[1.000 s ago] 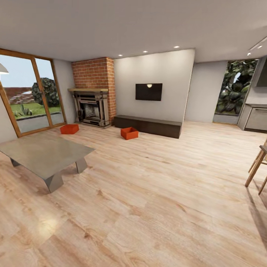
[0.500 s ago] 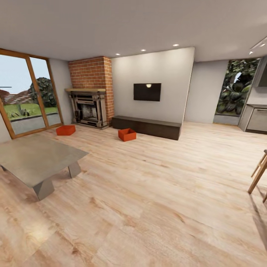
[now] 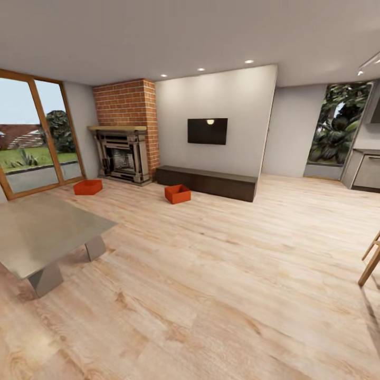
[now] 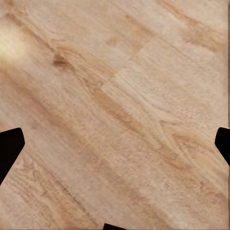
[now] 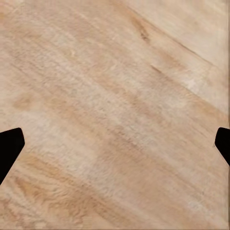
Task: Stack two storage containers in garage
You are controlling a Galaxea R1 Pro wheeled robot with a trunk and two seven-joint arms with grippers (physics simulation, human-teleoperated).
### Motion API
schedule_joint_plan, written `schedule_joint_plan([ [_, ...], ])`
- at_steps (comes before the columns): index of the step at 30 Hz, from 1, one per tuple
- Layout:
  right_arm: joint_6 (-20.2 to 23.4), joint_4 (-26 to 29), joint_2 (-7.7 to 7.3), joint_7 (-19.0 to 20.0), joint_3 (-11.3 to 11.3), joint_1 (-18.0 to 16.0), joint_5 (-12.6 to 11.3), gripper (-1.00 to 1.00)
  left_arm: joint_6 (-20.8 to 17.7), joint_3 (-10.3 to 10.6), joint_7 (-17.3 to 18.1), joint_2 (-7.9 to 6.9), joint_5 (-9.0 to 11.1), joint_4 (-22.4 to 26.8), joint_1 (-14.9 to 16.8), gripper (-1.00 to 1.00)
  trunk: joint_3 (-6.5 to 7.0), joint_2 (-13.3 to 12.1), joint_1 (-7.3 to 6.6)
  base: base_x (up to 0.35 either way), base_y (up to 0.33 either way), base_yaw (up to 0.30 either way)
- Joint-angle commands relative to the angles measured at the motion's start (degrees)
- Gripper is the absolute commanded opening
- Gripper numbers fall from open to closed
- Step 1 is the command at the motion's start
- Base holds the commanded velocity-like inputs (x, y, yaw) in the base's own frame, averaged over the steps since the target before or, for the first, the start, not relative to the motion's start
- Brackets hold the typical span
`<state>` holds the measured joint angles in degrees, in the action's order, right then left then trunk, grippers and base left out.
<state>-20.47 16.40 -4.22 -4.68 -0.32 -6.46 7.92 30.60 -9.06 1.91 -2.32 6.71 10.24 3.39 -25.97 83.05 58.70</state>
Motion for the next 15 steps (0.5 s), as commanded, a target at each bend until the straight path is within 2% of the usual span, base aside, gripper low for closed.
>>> schedule_joint_plan([
  [1, -0.10, -0.06, 0.00, -0.42, -0.03, -0.04, 0.60, 1.00, 0.17, 0.10, 0.20, -0.03, 0.55, -0.05, 0.04, 1.00, -0.06, 0.03, 0.03, 0.321, -0.168, 0.000],
  [15, -0.10, -0.06, 0.00, -0.42, -0.03, -0.04, 0.60, 1.00, 0.17, 0.10, 0.20, -0.03, 0.58, -0.04, 0.04, 1.00, -0.06, 0.03, 0.03, 0.321, -0.168, 0.000],
])
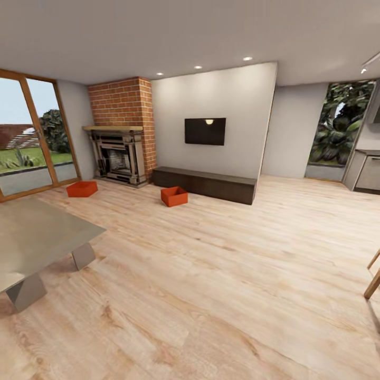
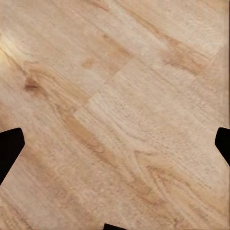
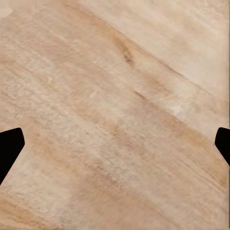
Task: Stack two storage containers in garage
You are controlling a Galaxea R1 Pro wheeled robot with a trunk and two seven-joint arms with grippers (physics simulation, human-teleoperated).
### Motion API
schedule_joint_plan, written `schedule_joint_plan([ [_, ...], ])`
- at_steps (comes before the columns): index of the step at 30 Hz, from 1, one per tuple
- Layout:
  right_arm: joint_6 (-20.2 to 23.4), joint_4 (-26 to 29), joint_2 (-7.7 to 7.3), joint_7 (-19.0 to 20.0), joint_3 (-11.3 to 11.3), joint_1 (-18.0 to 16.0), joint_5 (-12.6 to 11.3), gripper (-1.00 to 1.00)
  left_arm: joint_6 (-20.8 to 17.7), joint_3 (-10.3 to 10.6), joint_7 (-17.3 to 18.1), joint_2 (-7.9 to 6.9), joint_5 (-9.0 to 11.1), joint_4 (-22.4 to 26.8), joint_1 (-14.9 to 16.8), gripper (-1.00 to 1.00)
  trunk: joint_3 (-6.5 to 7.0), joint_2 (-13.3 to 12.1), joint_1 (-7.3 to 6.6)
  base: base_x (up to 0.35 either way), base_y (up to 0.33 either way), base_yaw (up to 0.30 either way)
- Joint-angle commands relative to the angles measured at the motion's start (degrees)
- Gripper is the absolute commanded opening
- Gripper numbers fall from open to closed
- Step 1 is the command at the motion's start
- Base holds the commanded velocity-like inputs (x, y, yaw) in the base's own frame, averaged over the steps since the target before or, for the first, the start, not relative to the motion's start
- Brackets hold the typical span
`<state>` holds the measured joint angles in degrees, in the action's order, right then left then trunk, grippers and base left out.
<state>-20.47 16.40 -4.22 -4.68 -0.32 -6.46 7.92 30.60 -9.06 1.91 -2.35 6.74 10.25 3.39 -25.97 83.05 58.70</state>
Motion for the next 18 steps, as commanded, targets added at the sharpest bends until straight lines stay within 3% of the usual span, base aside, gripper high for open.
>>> schedule_joint_plan([
  [1, -0.10, -0.06, 0.00, -0.42, -0.03, -0.04, 0.60, 1.00, 0.17, 0.10, 0.20, -0.03, 0.55, -0.05, 0.04, 1.00, -0.06, 0.03, 0.03, 0.321, -0.163, 0.000],
  [7, -0.10, -0.06, 0.00, -0.42, -0.03, -0.04, 0.60, 1.00, 0.17, 0.10, 0.21, -0.16, 0.56, -0.05, 0.04, 1.00, -0.06, 0.03, 0.03, 0.321, -0.104, 0.000],
  [18, -0.10, -0.06, 0.00, -0.42, -0.03, -0.06, 0.63, 1.00, 0.17, 0.10, 0.20, -0.18, 0.56, -0.05, 0.04, 1.00, -0.06, 0.03, 0.03, 0.323, -0.006, 0.000],
])
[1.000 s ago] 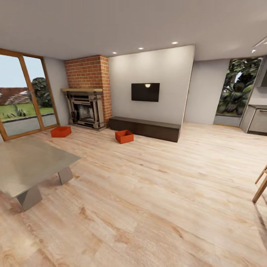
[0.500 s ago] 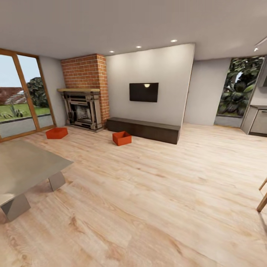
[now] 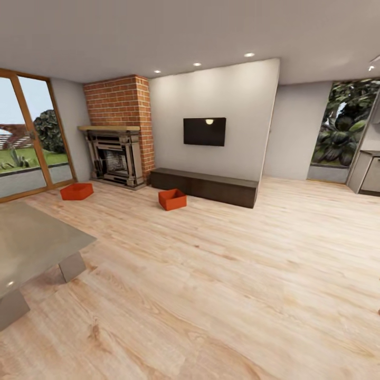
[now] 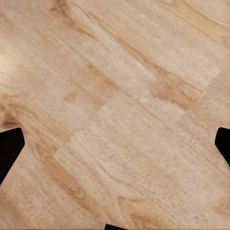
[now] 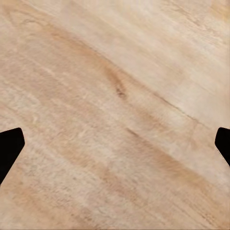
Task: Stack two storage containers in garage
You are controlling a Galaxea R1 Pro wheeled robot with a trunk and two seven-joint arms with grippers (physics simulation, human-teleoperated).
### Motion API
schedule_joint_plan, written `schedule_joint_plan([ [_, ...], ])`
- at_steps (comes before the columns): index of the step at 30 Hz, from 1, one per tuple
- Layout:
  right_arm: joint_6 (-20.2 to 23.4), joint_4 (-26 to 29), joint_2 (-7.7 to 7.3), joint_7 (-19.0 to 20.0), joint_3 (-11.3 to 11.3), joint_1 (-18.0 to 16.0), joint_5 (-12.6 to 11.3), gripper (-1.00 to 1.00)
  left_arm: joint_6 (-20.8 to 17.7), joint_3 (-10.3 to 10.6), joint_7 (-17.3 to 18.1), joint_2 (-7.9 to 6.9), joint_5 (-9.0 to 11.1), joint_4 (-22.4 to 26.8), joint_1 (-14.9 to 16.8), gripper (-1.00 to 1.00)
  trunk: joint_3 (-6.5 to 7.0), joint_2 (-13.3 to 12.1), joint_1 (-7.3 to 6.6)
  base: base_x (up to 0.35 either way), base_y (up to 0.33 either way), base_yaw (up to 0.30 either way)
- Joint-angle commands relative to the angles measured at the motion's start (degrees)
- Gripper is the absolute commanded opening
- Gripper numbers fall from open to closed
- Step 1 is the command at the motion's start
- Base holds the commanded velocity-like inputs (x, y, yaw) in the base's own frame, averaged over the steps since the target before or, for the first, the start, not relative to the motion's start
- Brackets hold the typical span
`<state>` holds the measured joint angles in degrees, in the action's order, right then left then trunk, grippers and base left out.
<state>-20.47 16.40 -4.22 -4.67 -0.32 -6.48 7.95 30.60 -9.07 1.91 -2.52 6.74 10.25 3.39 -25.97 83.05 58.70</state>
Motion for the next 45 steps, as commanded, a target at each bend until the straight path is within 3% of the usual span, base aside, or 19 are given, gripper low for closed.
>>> schedule_joint_plan([
  [1, -0.10, -0.05, 0.00, -0.43, -0.03, -0.04, 0.62, 1.00, 0.16, 0.11, 0.20, 0.01, 0.56, -0.05, 0.04, 1.00, -0.06, 0.03, 0.03, 0.323, 0.000, 0.000],
  [45, -0.10, -0.05, 0.00, -0.43, -0.03, -0.03, 0.66, 1.00, 0.16, 0.11, 0.20, 0.09, 0.56, -0.05, 0.04, 1.00, -0.06, 0.03, 0.03, 0.323, -0.041, 0.000],
])
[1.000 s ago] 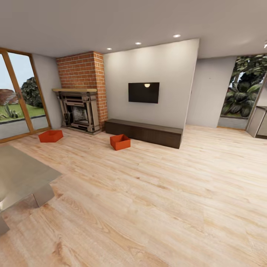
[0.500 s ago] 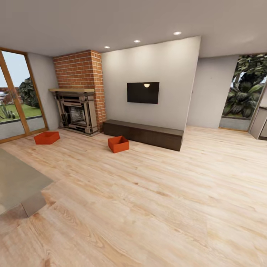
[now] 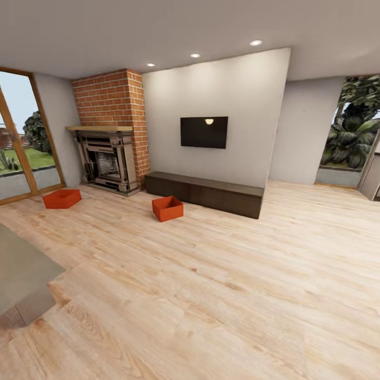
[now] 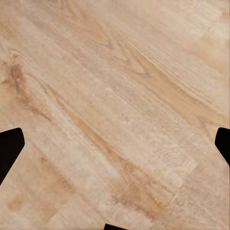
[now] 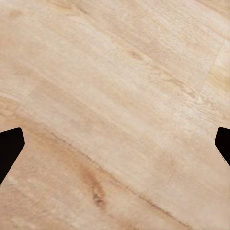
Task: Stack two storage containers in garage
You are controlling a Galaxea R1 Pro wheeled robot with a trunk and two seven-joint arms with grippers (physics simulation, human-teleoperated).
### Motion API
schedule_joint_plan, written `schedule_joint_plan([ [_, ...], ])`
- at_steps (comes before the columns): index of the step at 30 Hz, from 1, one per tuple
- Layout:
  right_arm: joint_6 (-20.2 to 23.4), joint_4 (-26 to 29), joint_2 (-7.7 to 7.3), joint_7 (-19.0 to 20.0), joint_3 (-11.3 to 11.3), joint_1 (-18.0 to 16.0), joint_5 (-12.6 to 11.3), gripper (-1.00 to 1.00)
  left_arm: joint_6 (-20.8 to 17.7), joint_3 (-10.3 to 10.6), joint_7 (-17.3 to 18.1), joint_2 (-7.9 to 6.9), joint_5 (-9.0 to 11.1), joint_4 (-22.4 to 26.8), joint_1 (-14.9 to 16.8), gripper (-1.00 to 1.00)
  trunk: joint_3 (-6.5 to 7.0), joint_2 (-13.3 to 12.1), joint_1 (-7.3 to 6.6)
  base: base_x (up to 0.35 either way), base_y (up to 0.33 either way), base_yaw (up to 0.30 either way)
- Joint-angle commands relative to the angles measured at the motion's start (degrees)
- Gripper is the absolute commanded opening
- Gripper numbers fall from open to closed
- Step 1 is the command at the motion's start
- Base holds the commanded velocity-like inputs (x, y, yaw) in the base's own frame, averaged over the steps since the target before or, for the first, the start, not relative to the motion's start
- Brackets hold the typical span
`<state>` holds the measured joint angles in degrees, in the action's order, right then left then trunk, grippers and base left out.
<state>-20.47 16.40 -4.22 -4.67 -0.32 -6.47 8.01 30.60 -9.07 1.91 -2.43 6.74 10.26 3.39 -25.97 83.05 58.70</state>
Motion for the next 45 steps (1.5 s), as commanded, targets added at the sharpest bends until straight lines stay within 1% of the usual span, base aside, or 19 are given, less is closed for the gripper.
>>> schedule_joint_plan([
  [1, -0.10, -0.05, 0.00, -0.43, -0.03, -0.04, 0.60, 1.00, 0.16, 0.11, 0.20, -0.01, 0.56, -0.05, 0.04, 1.00, -0.06, 0.03, 0.03, 0.323, 0.000, 0.000],
  [28, -0.10, -0.05, 0.00, -0.43, -0.03, -0.04, 0.60, 1.00, 0.18, 0.11, 0.20, 0.05, 0.56, -0.06, 0.04, 1.00, -0.06, 0.03, 0.03, 0.323, -0.003, 0.000],
  [45, -0.10, -0.05, 0.00, -0.43, -0.03, -0.04, 0.60, 1.00, 0.16, 0.11, 0.20, 0.03, 0.56, -0.05, 0.04, 1.00, -0.06, 0.03, 0.03, 0.323, -0.108, 0.000],
])
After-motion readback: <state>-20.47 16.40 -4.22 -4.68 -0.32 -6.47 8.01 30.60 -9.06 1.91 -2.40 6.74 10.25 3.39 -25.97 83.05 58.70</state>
